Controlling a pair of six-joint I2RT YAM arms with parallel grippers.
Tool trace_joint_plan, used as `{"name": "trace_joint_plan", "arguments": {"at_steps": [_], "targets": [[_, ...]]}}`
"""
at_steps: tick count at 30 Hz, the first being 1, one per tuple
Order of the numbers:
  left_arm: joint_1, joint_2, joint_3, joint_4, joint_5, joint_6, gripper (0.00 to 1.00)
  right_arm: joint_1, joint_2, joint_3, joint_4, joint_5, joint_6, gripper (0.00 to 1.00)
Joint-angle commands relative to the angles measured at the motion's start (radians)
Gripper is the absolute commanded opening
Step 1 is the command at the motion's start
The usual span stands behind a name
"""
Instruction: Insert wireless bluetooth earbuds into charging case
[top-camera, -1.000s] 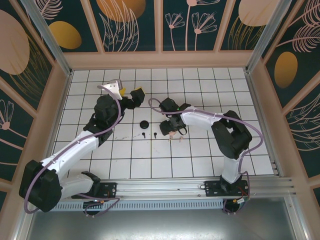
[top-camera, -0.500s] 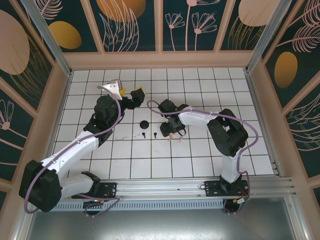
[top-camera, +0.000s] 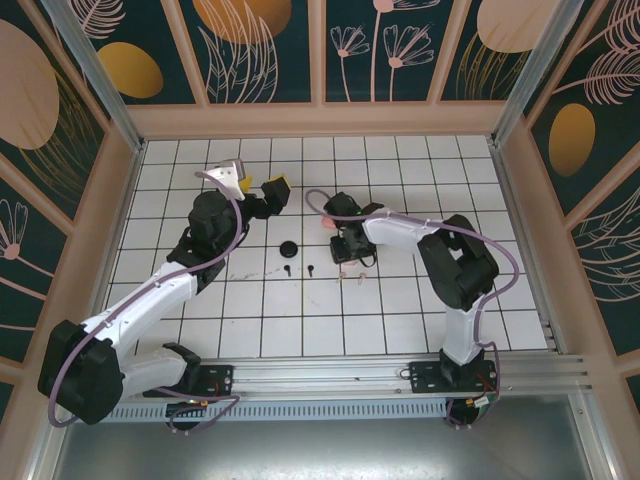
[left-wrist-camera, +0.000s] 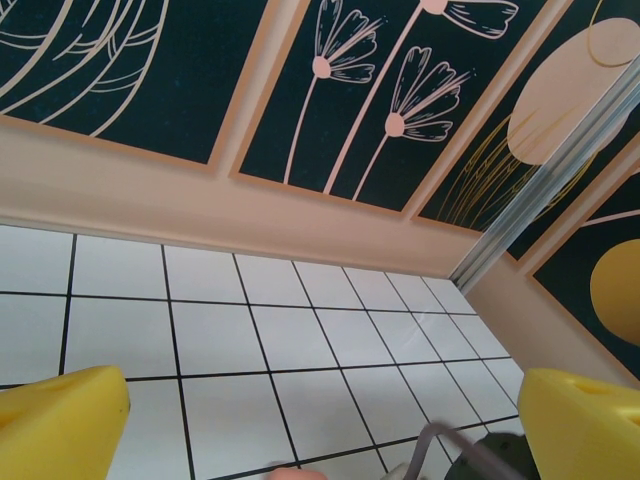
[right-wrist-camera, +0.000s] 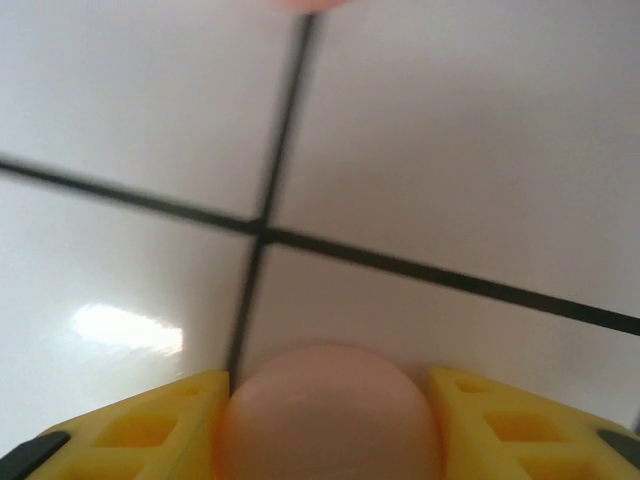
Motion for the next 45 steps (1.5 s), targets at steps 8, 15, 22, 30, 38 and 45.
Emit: {"name": "trace_joint_plan", "arguments": {"at_steps": [8,15,22,30,38,45], "targets": [[0.005,0.007,0.003,0.049,0.029,-0.005,0.99,-0.049,-0.069,-0.093,0.005,-0.002,0.328,0.52],[0.005,0.007,0.009,0.051,0.038,-0.006,0.99,-0.044,-0.047,-0.066,-0.03,0.026,0.318,0.63],[0.006,0.0,0.008,0.046,0.039,0.0,0.99,-0.022,-0.009,-0.031,-0.053,0.04,0.2,0.64],[0.006,-0.007,0.003,0.037,0.047,0.006,0.99,0.009,0.058,0.023,-0.122,0.109,0.005,0.64],[0.006,-0.009,0.003,0.038,0.049,0.003,0.99,0.007,0.078,0.033,-0.144,0.119,-0.042,0.62],[0.006,-0.006,0.009,0.032,0.07,0.0,0.99,-0.011,0.064,-0.018,-0.107,0.029,-0.026,0.59]]}}
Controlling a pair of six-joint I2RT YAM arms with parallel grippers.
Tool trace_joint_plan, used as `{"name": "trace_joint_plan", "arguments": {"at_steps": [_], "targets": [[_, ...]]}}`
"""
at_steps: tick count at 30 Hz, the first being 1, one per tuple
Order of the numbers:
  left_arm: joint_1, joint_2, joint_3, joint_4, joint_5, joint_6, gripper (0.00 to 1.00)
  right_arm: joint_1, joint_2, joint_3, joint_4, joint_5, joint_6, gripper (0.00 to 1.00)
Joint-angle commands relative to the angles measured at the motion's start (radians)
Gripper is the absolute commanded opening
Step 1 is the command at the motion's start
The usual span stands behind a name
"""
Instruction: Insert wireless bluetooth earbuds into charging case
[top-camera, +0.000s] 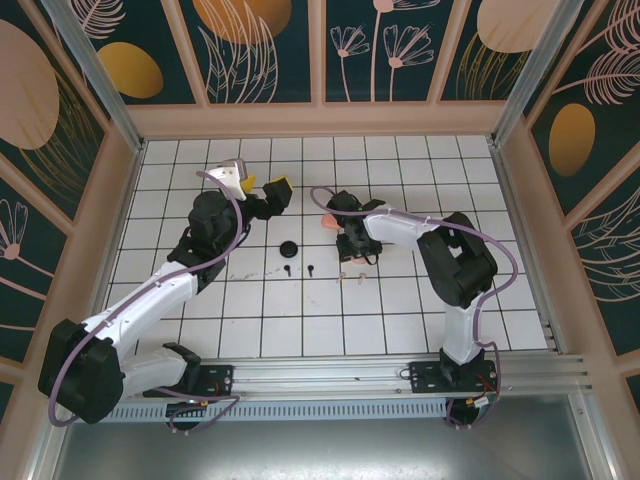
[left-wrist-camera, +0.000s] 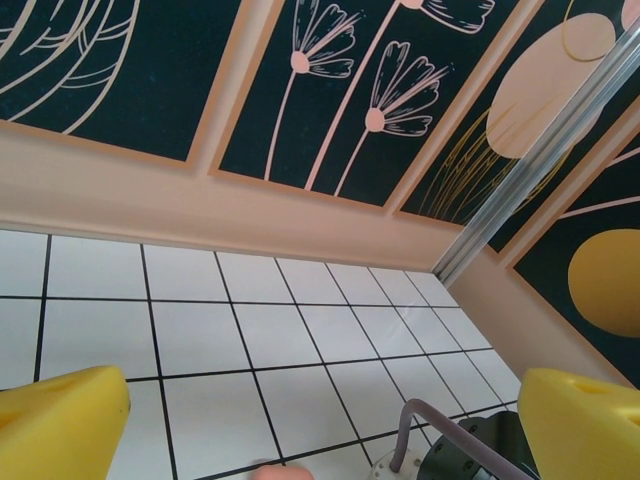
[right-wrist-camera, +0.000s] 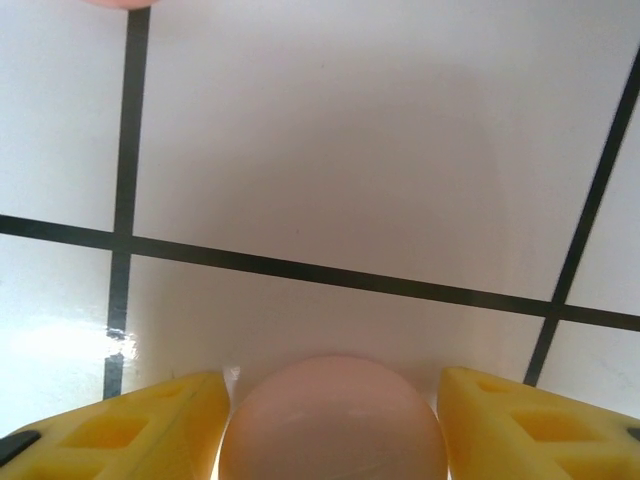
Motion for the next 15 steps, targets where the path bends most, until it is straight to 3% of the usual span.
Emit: {"name": "trace_joint_plan", "arguments": {"at_steps": [1,9,15], "targets": [[0.006,-0.008,0.01,0.021,0.032,-0.004,0.99,-0.013,0.033,-0.062,-0.02,-0.074,-0.01,0.58],[0.005,-0.018,-0.047,0.111,0.007,-0.196,0.99,-0.025,-0.007,-0.105,0.013,-0.13,0.028,0.51],[0.005,0.016,-0.064,0.068,0.009,-0.137,0.99,-0.034,-0.104,-0.083,0.031,-0.131,0.136,0.46]]}}
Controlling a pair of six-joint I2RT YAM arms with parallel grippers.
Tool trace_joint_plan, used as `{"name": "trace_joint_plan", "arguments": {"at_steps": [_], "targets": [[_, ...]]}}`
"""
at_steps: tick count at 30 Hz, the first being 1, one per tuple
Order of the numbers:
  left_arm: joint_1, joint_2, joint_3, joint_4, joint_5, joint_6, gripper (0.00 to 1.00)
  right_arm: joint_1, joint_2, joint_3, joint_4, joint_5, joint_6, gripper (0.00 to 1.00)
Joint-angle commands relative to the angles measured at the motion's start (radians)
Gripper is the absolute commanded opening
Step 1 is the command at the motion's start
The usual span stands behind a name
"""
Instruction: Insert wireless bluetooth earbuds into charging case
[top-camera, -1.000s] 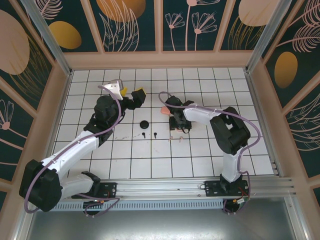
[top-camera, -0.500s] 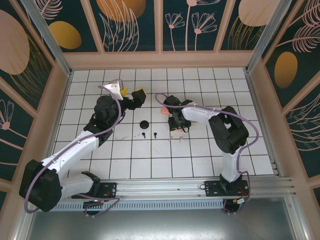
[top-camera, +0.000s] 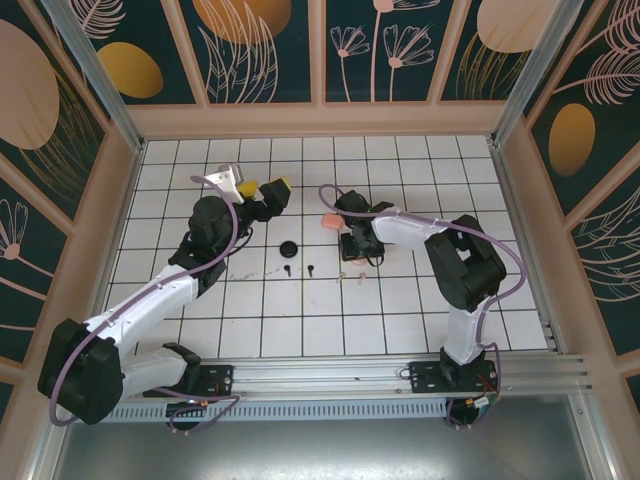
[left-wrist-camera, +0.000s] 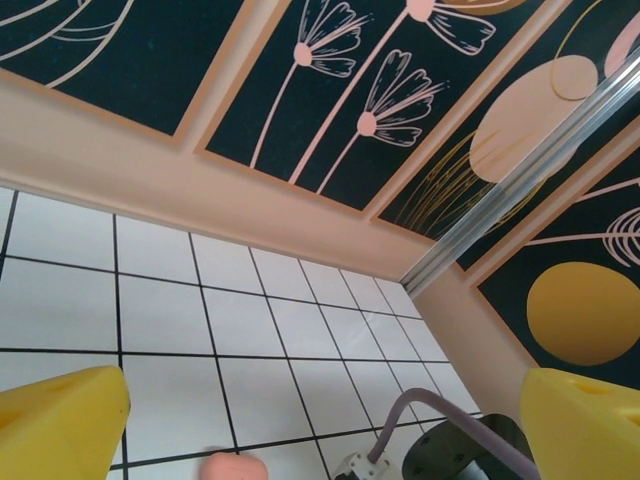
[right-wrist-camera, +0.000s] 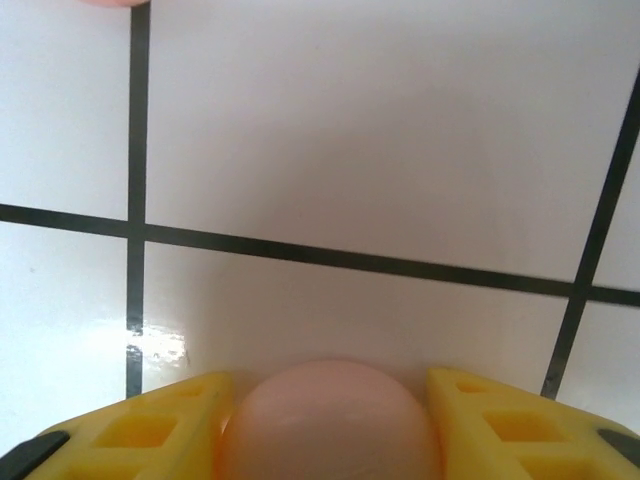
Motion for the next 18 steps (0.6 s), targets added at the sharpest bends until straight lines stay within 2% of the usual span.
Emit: {"name": "trace_joint_plan", "arguments": {"at_steps": [1,6,9,14,18], "targets": [[0.005,0.032,-0.021,0.023,0.029,0.034,0.99,-0.008,-0.068,-0.005,-0.03,-0.041,0.104,0.46],[0.005,0.099,-0.107,0.229,0.234,0.078,0.99,-0.054,-0.168,0.066,0.007,-0.079,0.275,0.46],[0.004,0.147,-0.144,0.344,0.347,0.066,0.99,-0.084,-0.224,0.084,0.081,-0.173,0.393,0.45],[-0.017,0.198,-0.18,0.486,0.423,0.058,0.98,-0.12,-0.281,0.148,0.167,-0.215,0.582,0.45],[-0.053,0.255,-0.183,0.583,0.418,0.038,0.97,-0.107,-0.301,0.175,0.251,-0.223,0.741,0.45]]}}
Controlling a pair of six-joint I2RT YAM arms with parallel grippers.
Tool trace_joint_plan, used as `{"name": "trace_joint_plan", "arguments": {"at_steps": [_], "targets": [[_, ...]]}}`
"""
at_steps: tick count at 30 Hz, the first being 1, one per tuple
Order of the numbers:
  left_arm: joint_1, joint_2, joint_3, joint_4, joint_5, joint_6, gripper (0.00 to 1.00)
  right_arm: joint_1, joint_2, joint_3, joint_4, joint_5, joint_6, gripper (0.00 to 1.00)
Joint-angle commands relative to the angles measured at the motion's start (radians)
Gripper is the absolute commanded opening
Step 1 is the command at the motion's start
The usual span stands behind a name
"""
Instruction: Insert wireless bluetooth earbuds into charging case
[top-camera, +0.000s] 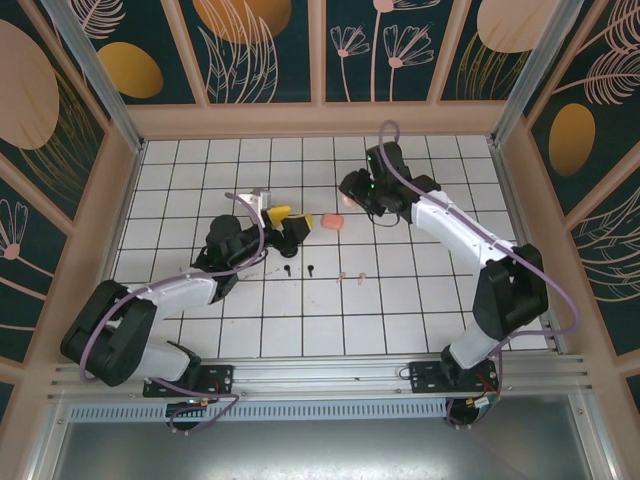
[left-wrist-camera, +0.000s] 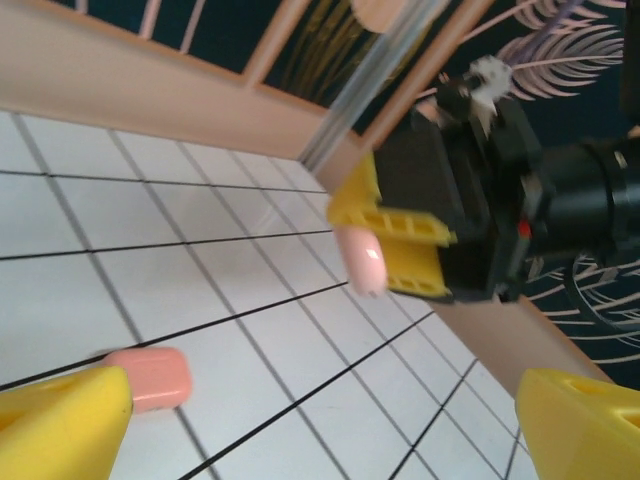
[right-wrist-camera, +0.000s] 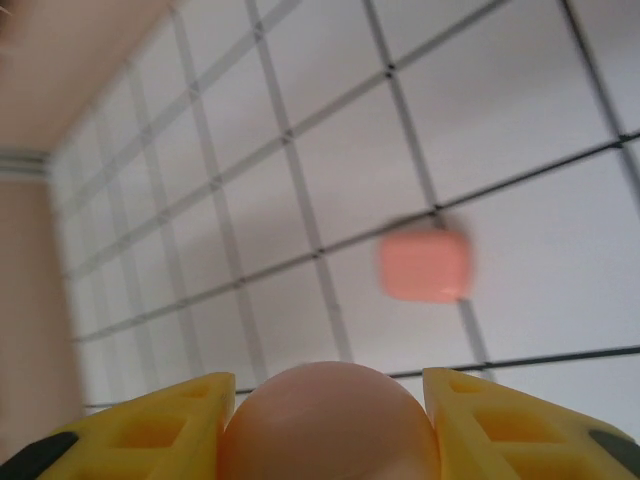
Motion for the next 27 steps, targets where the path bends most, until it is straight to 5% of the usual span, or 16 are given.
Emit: {"name": "trace_joint_plan", "arguments": {"at_steps": [1,16,27], "targets": [[-0.029,0.047,-0.004,0.187,0.042,-0.016,0.96,0.019,-0.031,0.037,0.098,-0.032,0.206,0.44],[-0.068,0.261,0.076,0.521,-0.076,-0.191,0.67,0.133,-0.053,0.057,0.118,0.09,0.339,0.44],[-0.069,0.336,0.146,0.557,-0.086,-0.225,0.58,0.153,-0.064,0.044,0.127,0.098,0.346,0.43]]}}
